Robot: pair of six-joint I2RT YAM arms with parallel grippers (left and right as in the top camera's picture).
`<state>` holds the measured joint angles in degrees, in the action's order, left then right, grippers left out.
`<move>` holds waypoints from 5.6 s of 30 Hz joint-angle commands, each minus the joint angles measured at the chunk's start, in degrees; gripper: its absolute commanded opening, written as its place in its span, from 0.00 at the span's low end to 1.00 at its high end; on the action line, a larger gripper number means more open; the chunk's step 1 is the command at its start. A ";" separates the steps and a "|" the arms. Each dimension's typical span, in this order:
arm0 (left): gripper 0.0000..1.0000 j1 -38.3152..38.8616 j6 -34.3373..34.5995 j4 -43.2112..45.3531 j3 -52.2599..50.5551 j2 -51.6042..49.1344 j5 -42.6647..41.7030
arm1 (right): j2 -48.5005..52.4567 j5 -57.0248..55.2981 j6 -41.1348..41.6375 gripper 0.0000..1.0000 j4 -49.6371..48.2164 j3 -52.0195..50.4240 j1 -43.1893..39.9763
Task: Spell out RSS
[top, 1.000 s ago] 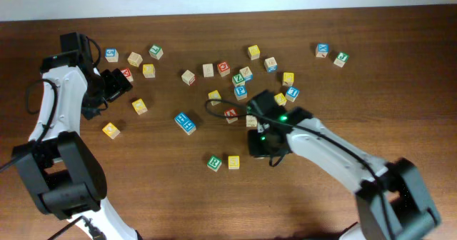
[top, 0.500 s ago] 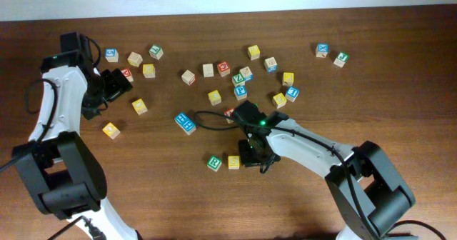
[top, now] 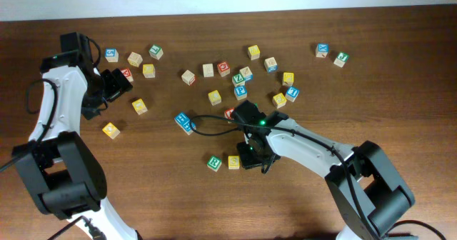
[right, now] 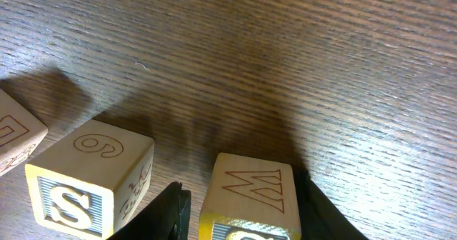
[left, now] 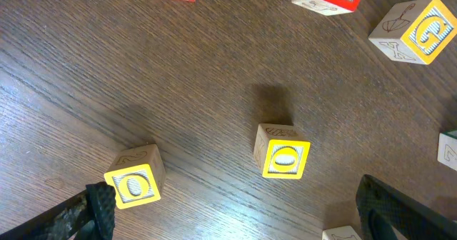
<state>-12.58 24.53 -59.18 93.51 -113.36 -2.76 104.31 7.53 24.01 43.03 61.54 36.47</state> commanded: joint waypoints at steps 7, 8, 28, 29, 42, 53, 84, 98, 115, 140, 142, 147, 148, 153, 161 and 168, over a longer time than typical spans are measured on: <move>0.99 -0.35 0.50 -0.07 -0.04 1.20 0.00 | 1.36 -0.74 -0.22 0.39 7.39 8.55 0.15; 0.99 -0.33 0.50 -0.07 -0.04 1.20 0.00 | 1.36 -0.76 -0.22 0.43 9.73 10.32 -0.28; 0.99 -0.33 0.50 -0.04 -0.04 1.20 0.00 | -19.04 -10.21 -5.42 0.98 40.63 31.32 -22.56; 0.99 -0.33 0.50 -0.02 -0.04 1.20 -0.02 | -19.21 -10.14 -5.62 0.98 41.27 31.30 -24.52; 0.99 6.84 -19.28 -19.12 -0.07 1.22 -21.29 | -12.63 -2.01 -5.62 0.68 33.33 20.79 -28.61; 0.25 29.68 -21.57 -17.75 -1.27 1.66 -12.11 | -10.91 3.02 -5.57 0.59 24.13 10.12 -28.50; 0.00 33.79 -1.16 19.15 -41.05 16.17 -7.78 | -10.82 4.63 6.97 0.04 -2.03 -7.65 -15.39; 0.00 39.21 4.66 21.40 -41.05 12.04 -15.08 | -2.45 8.17 6.88 0.04 -4.50 -7.65 -12.00; 0.00 40.33 7.39 20.13 -41.03 12.07 -15.30 | -2.45 12.02 6.49 0.04 -4.35 -7.65 -9.42; 0.00 40.15 7.34 22.25 -40.89 12.11 -13.97 | -2.45 10.97 1.90 0.04 -9.05 -7.61 -9.46; 0.00 39.15 7.30 19.89 -39.78 12.59 -13.92 | -2.45 9.75 3.30 0.04 -8.83 -7.61 -9.46; 0.00 36.09 5.57 9.14 -37.09 20.09 -10.95 | -2.45 8.70 3.28 0.04 -8.74 -7.65 -9.46; 0.00 36.57 5.53 6.56 -37.11 20.68 -12.79 | -2.45 8.48 3.28 0.04 -8.74 -7.65 -9.46; 0.00 46.66 10.69 9.01 -42.03 20.68 -17.16 | -2.43 8.41 3.28 0.04 -8.81 -7.65 -9.46; 0.00 48.43 16.65 17.14 -44.11 20.37 -11.39 | -2.40 8.33 3.26 0.04 -8.79 -7.65 -9.46; 0.00 49.22 18.14 22.95 -47.91 20.33 -12.72 | -2.40 8.33 3.26 0.04 -8.81 -7.65 -9.46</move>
<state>36.25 41.65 -37.52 46.74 -93.21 -15.64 100.99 19.09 27.00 34.00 54.54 26.63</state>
